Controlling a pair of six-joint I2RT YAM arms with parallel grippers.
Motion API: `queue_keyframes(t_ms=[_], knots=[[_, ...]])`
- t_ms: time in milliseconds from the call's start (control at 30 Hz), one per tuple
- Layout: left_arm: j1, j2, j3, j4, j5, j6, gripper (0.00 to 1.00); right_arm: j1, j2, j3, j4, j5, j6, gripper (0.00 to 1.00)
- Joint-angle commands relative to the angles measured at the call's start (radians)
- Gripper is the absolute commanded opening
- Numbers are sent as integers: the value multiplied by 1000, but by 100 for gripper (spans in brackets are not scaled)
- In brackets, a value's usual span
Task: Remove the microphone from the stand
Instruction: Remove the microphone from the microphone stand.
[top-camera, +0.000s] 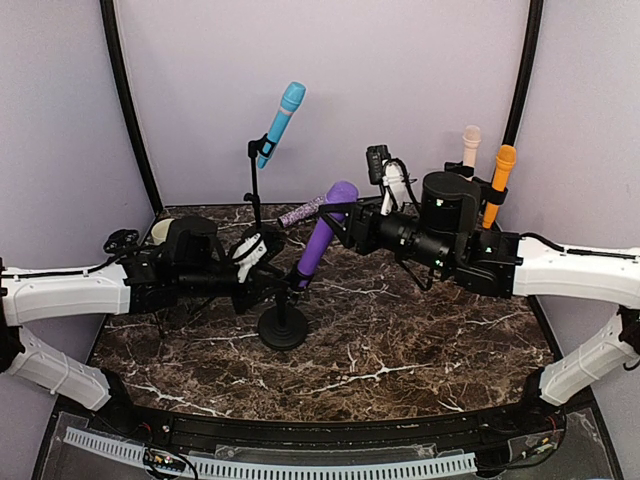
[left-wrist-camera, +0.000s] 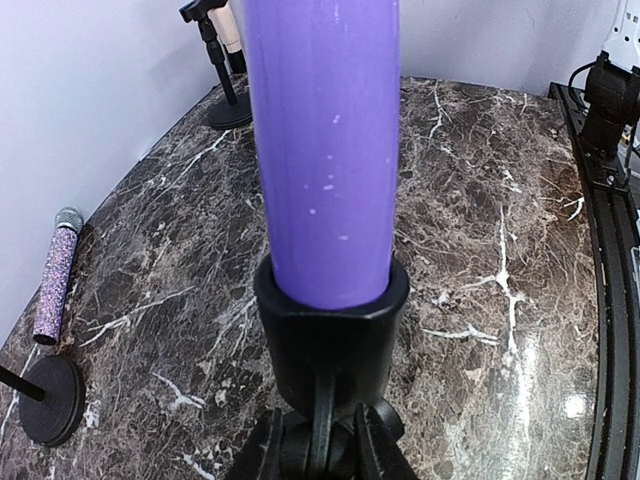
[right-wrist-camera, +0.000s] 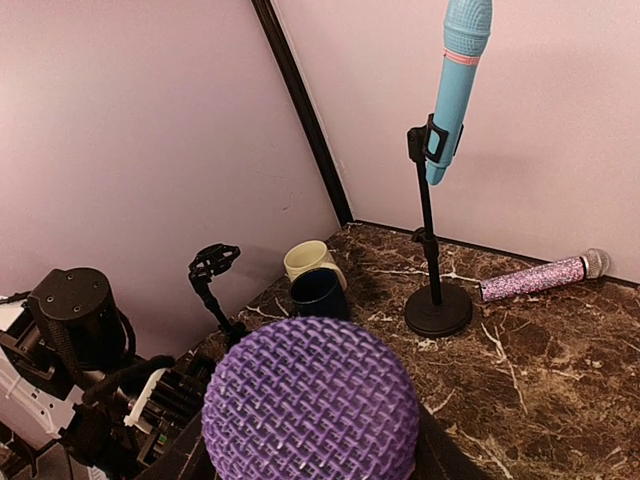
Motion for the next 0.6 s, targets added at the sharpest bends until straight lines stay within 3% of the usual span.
queue_keyframes(t_ms=[0, 567], knots=[[-4, 12, 6, -97, -9, 40, 0, -13, -73, 16, 218, 51, -10, 0], [-28, 31, 7, -97, -50, 48, 0, -13, -74, 75, 173, 15, -18, 0]])
